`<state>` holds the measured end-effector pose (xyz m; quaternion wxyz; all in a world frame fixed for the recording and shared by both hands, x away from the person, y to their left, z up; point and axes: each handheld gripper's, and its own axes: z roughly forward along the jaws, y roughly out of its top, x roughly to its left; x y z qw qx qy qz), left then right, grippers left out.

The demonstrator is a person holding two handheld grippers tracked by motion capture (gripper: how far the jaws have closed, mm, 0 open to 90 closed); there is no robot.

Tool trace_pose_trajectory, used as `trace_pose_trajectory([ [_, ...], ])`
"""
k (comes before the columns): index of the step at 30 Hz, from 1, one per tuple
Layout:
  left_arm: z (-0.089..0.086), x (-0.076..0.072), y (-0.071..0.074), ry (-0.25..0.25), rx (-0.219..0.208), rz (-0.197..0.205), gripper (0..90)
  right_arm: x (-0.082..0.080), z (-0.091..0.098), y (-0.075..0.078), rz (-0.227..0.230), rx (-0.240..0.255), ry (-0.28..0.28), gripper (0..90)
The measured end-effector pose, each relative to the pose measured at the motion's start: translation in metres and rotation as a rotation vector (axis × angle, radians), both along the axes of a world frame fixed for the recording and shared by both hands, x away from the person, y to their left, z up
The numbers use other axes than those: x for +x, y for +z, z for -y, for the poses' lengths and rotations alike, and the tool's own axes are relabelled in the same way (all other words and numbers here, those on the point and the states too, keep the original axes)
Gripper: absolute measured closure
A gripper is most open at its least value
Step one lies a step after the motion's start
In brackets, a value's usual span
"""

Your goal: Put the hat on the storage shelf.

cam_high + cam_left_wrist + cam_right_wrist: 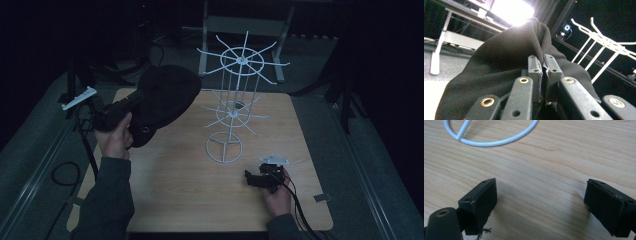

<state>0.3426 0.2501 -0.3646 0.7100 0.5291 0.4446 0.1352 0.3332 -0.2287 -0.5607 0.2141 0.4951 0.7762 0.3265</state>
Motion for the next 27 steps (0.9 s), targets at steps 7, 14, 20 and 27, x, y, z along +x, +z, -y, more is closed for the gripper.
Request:
trace_pose_trajectory([
  [7,-0.003,0.002,0.001,-0.022,-0.024,0.021,86.3,0.0,0.0,0.0,0.0,-0.002,0.0,11.1],
  [14,-0.002,0.004,0.003,-0.038,-0.037,0.034,86.3,0.0,0.0,0.0,0.0,-0.001,0.0,11.1],
  [20,-0.004,0.006,0.005,-0.057,-0.062,0.039,86.3,0.0,0.0,0.0,0.0,-0.001,0.0,11.1],
  [27,-0.004,0.006,0.01,-0.062,-0.077,0.05,86.3,0.0,0.0,0.0,-0.001,0.0,0.0,11.1],
])
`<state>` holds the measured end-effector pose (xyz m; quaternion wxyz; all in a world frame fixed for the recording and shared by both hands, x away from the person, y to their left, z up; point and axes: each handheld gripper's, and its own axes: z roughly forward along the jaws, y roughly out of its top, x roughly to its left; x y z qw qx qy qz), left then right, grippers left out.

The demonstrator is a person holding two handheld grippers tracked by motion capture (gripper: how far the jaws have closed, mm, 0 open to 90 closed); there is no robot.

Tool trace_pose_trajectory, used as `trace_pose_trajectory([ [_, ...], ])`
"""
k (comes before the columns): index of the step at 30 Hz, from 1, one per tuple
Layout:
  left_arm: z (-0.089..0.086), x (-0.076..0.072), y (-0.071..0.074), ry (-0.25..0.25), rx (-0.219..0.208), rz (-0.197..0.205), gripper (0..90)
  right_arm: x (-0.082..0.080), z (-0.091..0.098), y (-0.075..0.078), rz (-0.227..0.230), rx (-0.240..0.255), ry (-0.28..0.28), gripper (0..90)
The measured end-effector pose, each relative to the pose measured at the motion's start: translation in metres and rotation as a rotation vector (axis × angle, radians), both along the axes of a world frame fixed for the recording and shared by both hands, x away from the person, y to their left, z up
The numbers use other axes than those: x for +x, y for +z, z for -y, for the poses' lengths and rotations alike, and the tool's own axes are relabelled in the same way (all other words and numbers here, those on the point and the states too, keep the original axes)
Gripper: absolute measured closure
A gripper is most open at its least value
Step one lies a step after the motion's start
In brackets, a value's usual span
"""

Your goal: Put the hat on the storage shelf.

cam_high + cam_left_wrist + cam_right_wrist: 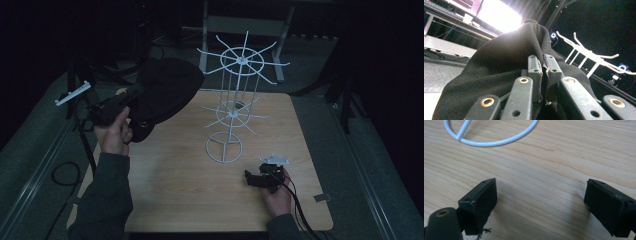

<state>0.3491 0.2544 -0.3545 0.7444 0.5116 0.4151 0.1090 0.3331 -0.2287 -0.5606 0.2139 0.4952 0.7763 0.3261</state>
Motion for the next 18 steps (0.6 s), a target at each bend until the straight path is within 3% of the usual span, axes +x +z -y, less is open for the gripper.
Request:
trace_pose_trajectory([
  [18,-0.004,0.003,0.011,0.005,-0.042,0.012,86.2,0.0,0.0,0.0,0.001,-0.001,0.001,11.1],
])
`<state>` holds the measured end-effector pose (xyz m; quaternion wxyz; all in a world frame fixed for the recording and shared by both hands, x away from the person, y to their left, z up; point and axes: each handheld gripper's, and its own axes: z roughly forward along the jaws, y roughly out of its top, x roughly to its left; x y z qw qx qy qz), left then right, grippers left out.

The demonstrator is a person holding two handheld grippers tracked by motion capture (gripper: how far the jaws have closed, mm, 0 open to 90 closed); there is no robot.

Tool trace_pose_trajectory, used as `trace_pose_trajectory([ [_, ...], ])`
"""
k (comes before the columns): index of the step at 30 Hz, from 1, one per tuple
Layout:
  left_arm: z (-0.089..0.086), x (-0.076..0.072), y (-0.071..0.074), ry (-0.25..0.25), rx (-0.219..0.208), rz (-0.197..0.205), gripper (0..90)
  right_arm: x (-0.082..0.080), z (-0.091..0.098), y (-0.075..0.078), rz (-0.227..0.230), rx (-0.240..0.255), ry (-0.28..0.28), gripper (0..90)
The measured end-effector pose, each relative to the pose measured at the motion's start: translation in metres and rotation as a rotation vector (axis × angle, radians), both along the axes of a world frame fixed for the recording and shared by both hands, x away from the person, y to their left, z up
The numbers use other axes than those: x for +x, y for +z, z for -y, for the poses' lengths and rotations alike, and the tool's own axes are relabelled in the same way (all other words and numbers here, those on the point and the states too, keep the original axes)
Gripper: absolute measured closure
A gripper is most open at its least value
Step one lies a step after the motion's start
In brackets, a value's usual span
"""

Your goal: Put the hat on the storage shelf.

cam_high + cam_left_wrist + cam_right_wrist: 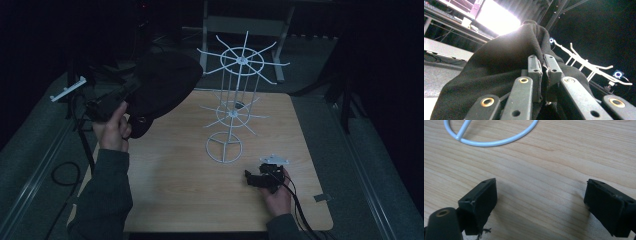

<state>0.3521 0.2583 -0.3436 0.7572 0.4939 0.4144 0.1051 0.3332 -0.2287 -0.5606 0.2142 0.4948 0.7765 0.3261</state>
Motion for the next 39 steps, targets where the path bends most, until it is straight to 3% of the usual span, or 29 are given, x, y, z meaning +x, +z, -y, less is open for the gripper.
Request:
trace_pose_trajectory([
  [39,-0.0084,0.003,0.0091,0.021,-0.076,0.019,86.2,0.0,-0.0001,-0.0001,0.001,0.001,0.0,11.1],
])
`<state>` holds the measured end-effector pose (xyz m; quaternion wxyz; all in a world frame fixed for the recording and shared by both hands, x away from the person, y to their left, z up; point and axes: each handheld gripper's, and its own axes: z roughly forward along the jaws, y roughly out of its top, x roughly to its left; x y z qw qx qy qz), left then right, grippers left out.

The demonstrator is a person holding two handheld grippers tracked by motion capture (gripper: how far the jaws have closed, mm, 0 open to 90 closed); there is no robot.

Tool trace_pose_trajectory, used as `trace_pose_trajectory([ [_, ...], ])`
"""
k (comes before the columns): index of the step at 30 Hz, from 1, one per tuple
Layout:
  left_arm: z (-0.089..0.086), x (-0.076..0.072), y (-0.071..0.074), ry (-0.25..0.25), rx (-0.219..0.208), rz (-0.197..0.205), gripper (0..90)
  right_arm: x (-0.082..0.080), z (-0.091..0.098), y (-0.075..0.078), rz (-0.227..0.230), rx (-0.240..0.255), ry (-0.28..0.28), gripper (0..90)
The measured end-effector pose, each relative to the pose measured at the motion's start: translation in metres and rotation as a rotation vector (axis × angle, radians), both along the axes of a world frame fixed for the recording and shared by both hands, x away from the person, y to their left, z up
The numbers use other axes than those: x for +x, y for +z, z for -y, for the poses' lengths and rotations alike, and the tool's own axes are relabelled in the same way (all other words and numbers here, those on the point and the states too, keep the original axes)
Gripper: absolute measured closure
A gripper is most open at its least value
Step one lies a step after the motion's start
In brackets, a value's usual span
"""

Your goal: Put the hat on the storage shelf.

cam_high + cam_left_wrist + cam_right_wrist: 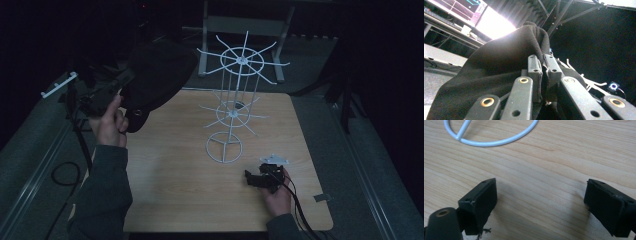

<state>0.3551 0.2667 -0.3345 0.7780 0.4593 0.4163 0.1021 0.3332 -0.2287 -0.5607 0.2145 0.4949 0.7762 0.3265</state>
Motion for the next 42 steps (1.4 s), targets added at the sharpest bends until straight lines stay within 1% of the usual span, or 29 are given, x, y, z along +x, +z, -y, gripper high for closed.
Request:
trace_pose_trajectory([
  [5,0.001,0.0,0.003,0.0,0.005,0.008,86.2,0.0,0.0,0.0,0.0,0.0,0.0,11.1],
  [17,0.004,0.002,0.011,-0.002,-0.002,0.026,86.2,0.0,0.0,0.0,0.0,0.0,0.0,11.1],
  [21,0.003,0.002,0.012,-0.002,-0.017,0.034,86.2,0.0,0.0,0.0,0.0,0.0,0.0,11.1],
  [28,0.002,0.004,0.012,-0.001,-0.035,0.034,86.3,0.0,0.0,0.0,0.0,0.0,0.0,11.1],
  [34,0.001,0.004,0.014,0.001,-0.056,0.041,86.2,0.0,0.0,0.0,0.0,0.0,0.0,11.1],
  [36,0.001,0.003,0.016,0.001,-0.053,0.042,86.2,0.0,0.0,0.0,0.0,0.0,0.0,11.1],
  [38,0.002,0.002,0.019,0.004,-0.039,0.047,86.2,0.0,0.0,0.0,0.0,0.0,0.0,11.2],
  [42,0.003,0.001,0.024,0.01,-0.037,0.059,86.2,0.0,0.0,0.0,0.0,-0.001,0.001,11.2],
])
